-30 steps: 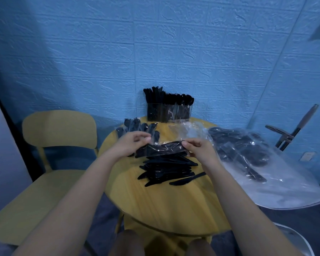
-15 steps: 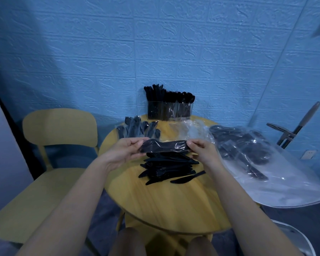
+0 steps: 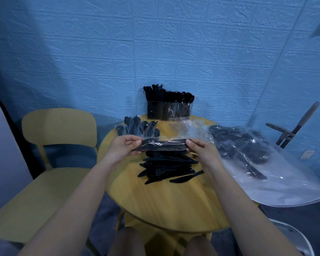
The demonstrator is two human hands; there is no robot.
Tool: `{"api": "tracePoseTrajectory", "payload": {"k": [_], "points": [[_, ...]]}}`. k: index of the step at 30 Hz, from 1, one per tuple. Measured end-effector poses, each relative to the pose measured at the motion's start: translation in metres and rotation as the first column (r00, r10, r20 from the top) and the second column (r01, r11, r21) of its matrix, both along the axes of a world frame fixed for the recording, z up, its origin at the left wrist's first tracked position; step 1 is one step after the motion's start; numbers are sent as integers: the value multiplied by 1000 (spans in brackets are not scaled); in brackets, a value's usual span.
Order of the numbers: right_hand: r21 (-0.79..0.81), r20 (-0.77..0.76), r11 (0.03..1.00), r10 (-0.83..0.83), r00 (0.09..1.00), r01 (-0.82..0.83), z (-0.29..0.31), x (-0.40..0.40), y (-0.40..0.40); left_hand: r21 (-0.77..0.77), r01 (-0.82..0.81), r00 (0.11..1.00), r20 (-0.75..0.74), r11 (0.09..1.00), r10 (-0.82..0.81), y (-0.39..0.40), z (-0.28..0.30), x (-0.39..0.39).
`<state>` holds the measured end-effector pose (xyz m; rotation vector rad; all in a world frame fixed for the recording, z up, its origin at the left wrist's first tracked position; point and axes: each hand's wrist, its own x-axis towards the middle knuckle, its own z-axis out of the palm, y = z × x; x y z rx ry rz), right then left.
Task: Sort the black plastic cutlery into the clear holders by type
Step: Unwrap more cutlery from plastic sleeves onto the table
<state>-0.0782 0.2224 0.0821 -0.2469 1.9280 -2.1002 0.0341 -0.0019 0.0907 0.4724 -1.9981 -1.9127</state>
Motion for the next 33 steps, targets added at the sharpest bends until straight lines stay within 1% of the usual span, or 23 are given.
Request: {"api": "tracePoseTrajectory", "payload": {"k": [4,7,9,13,17,18,20,23,25,28,31,33], "points": [[-67,60,998,23,998,-18,2,6,2,-24,-8,1000,-18,1000,8,0,-1,1],[-121,104,992,-6,995,19,2,7,8,-40,-56,997,-52,998,53,-3,-2,3],[-130,108,989,-51,993,64,4,5,14,-24,-109,992,-70,994,107,-10,-1,8],[-123,47,981,-143,989,147,3,2,26,22,-217,973,-75,976,218,-29,-4,17],[-115,32,965,-232,972,234,0,-2,34,94,-383,918,-74,919,390,-51,-11,26],[-116,41,965,-231,972,235,-1,-2,35,115,-412,904,-71,904,421,-55,-14,28],[-91,47,979,-179,983,183,-5,-1,35,169,-458,880,-52,873,472,-58,-17,30],[33,25,996,-84,996,83,-12,1,29,209,-418,902,-20,884,431,-48,-22,28],[176,-43,981,-74,996,81,-20,0,24,220,-357,930,-9,908,368,-38,-25,24],[466,-248,870,-45,968,160,-26,-1,21,213,-273,958,-29,938,285,-24,-24,16],[578,-321,788,-17,947,210,-24,2,15,214,-202,975,-50,956,217,-12,-21,8],[670,-436,674,18,900,311,-24,3,10,242,-172,980,-54,955,191,-2,-19,2]]}}
